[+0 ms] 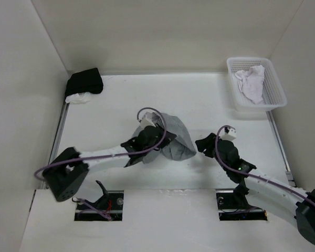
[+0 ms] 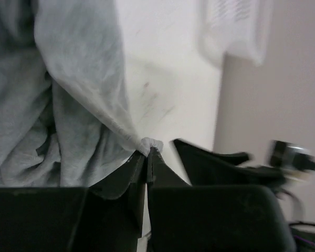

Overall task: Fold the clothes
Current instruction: Flatten the tank top out

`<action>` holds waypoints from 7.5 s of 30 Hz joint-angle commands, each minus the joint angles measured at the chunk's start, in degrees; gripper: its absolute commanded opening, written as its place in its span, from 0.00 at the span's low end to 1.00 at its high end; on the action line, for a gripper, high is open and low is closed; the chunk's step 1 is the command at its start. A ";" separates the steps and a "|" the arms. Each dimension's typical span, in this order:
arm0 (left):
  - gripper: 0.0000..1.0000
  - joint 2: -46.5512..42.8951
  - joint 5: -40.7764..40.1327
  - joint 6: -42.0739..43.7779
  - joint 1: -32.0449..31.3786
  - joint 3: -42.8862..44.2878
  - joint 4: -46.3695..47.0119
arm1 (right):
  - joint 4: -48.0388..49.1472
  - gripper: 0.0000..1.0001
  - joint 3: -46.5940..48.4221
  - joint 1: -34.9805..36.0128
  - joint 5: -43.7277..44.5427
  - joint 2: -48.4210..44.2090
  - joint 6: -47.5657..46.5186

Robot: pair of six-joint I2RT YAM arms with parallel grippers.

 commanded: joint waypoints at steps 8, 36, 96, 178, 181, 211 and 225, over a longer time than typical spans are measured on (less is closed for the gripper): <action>0.01 -40.16 -3.16 14.88 21.64 -5.50 -13.56 | 8.25 0.65 8.35 8.92 -7.68 17.67 -1.60; 0.01 -47.47 13.73 14.35 49.53 -14.82 -14.89 | 19.43 0.57 33.31 15.35 -14.11 51.19 -2.48; 0.03 -45.98 7.05 12.95 37.76 -20.09 -13.22 | -8.05 0.35 67.83 -13.04 -12.07 62.35 -8.97; 0.02 -44.47 -6.21 25.15 28.35 6.33 -0.74 | -36.95 0.01 56.67 27.64 47.05 3.92 -21.67; 0.02 -45.00 -9.99 30.68 26.59 16.95 -0.82 | -21.15 0.01 63.88 30.89 48.21 1.71 -41.08; 0.03 1.82 -2.19 37.47 48.90 64.16 -16.98 | -30.40 0.02 127.94 -13.04 -0.30 57.58 -39.57; 0.03 3.35 3.62 33.42 53.48 81.69 -21.39 | -30.14 0.03 139.94 -13.92 -3.21 55.24 -37.64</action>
